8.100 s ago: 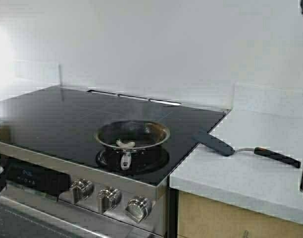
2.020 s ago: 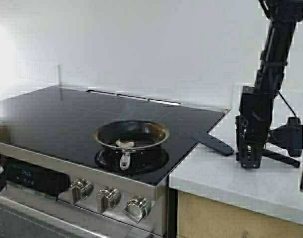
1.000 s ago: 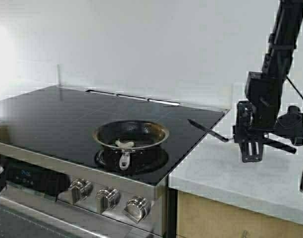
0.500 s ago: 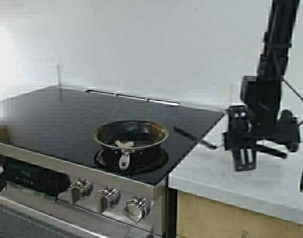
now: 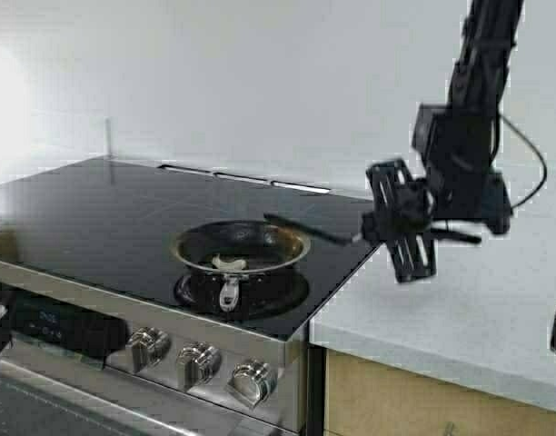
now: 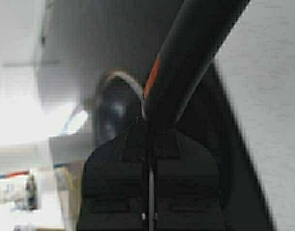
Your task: Add oil to the pan and cook the shrimp and serve it
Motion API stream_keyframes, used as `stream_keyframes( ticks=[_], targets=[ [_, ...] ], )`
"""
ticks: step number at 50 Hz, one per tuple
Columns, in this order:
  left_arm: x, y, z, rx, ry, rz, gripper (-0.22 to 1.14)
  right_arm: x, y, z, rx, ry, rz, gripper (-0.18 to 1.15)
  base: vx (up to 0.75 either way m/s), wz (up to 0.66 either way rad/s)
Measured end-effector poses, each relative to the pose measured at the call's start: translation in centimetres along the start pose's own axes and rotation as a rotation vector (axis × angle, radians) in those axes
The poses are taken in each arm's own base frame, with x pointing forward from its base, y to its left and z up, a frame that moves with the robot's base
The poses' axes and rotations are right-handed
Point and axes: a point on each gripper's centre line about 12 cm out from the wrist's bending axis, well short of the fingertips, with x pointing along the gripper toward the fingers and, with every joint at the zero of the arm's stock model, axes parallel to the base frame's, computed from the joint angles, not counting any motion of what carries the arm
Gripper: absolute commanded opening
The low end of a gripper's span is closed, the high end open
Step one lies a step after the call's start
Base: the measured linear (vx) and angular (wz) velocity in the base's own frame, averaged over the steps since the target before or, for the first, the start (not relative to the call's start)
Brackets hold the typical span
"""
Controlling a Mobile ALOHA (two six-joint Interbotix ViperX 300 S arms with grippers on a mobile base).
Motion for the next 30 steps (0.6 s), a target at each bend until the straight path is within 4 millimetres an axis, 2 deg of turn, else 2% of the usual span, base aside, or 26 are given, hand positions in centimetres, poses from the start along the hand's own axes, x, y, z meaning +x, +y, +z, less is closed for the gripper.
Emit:
stream_keyframes(
  ticks=[13, 20, 25, 30],
  targets=[
    [0.0, -0.1, -0.4, -0.005, 0.03, -0.001, 0.03, -2.1, 5.8, 1.4, -0.289, -0.05, 0.109, 0.1, 0.0, 0.0],
    [0.1, -1.7, -1.2, 0.006, 0.079, -0.08, 0.07, -3.5, 9.2, 2.0, -0.452, -0.09, 0.185, 0.1, 0.0, 0.0],
    [0.4, -2.7, -1.9, 0.019, 0.121, -0.127, 0.22, -4.7, 11.2, 2.3, -0.553, -0.116, 0.23, 0.1, 0.0, 0.0],
    [0.9, -2.8, -2.6, 0.015, 0.161, -0.128, 0.52, -6.0, 12.8, 2.6, -0.676, -0.148, 0.27, 0.1, 0.0, 0.0]
  ],
)
